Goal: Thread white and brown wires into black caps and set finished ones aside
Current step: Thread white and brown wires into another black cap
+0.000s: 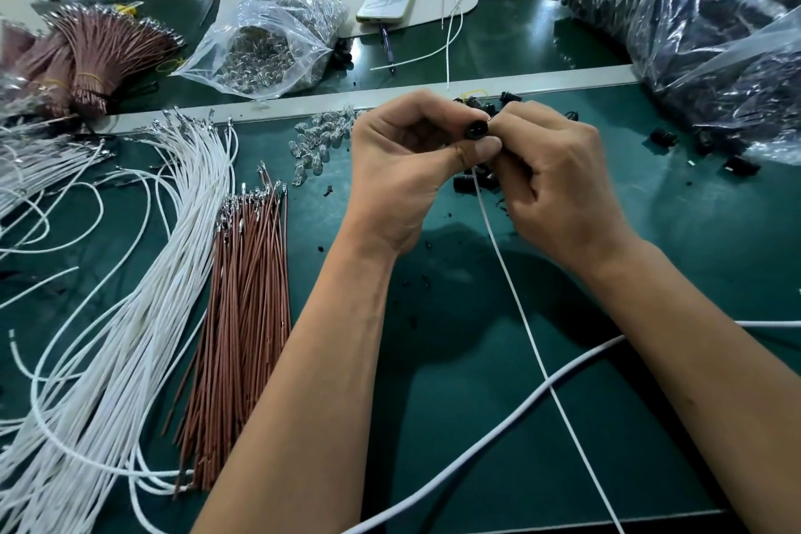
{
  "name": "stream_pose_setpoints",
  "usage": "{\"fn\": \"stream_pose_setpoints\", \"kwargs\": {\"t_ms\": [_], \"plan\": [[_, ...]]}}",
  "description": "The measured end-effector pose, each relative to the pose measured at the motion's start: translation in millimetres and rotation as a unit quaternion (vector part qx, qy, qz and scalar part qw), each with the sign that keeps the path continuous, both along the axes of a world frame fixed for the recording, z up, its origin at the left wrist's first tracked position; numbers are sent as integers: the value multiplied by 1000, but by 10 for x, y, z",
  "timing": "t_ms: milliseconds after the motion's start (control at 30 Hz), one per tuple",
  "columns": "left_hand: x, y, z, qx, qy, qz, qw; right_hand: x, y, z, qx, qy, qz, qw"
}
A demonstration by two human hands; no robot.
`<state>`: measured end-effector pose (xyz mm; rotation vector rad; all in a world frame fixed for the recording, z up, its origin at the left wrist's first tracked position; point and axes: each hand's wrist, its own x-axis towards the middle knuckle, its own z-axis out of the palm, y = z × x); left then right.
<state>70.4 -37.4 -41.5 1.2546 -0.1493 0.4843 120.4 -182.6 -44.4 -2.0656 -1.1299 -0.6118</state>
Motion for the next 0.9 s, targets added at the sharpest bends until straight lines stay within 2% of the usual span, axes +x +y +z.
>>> {"fn": "stream_pose_setpoints", "kwargs": {"t_ms": [433, 667, 900], "plan": [[12, 23, 27, -7, -43, -17, 999, -26, 11, -30, 54, -64, -33, 996], [20, 30, 24, -22, -29, -18, 999, -34, 45, -40, 50, -23, -6, 998], [44, 8, -3, -118, 31, -31, 992, 6, 28, -51, 75, 68, 24, 995]]}}
